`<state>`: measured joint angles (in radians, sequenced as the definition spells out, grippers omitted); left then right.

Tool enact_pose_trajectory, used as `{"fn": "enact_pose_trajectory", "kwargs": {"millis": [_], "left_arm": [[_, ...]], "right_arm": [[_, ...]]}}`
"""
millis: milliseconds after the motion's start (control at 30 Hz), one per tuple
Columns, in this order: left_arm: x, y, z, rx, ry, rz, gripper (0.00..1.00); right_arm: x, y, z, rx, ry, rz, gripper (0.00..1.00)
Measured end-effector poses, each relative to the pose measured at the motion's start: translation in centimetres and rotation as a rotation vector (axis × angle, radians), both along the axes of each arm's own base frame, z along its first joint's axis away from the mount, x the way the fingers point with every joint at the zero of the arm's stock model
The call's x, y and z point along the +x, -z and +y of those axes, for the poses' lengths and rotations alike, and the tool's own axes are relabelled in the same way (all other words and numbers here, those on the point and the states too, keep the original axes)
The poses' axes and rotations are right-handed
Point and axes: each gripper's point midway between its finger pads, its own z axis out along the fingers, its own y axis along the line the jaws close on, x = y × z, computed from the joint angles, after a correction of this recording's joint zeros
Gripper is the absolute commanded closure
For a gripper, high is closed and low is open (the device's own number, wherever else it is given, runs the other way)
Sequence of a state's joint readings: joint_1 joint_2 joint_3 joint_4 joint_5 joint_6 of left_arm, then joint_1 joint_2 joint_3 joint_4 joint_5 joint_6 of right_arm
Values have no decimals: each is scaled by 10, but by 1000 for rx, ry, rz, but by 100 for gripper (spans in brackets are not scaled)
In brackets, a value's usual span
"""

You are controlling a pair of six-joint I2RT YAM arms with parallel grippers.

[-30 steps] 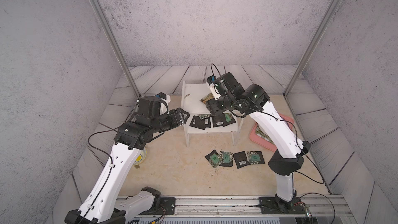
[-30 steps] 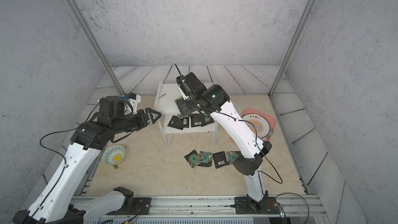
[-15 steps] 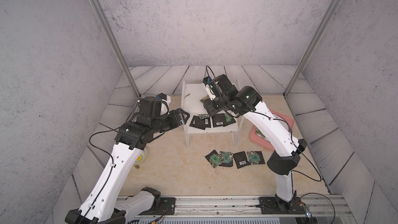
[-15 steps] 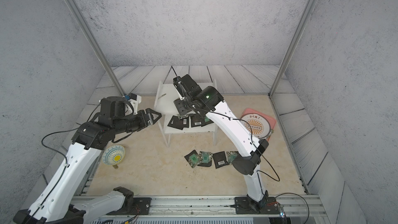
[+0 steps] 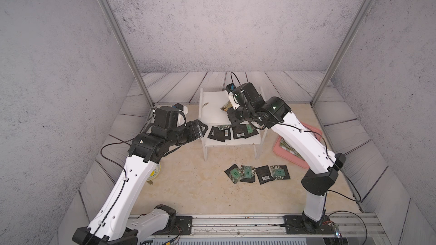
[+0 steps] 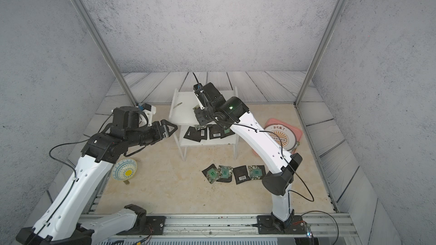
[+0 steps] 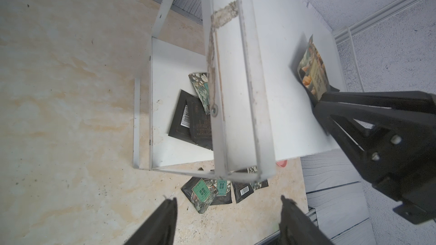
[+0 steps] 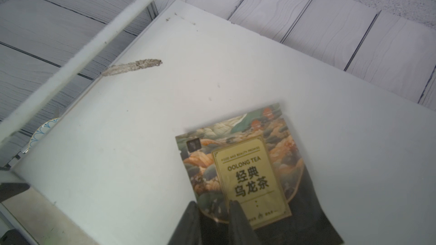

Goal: Remove the tea bags from the shelf
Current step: Pick up the tea bag from the shelf.

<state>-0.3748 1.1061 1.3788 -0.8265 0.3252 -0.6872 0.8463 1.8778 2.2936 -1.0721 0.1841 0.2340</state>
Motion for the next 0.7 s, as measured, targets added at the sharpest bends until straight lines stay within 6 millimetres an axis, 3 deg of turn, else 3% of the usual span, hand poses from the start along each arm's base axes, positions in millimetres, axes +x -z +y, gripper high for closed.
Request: {"fn": "enact_pose_trajectory", "kwargs": {"millis": [367, 700], "left_arm": [[0, 3, 0, 1, -2, 10, 28], [-1, 7, 1, 3, -11, 19, 28]], "right_arm": [[-2, -1, -3, 1, -6, 8, 99], [-13, -2, -13, -12, -13, 30, 100]]}}
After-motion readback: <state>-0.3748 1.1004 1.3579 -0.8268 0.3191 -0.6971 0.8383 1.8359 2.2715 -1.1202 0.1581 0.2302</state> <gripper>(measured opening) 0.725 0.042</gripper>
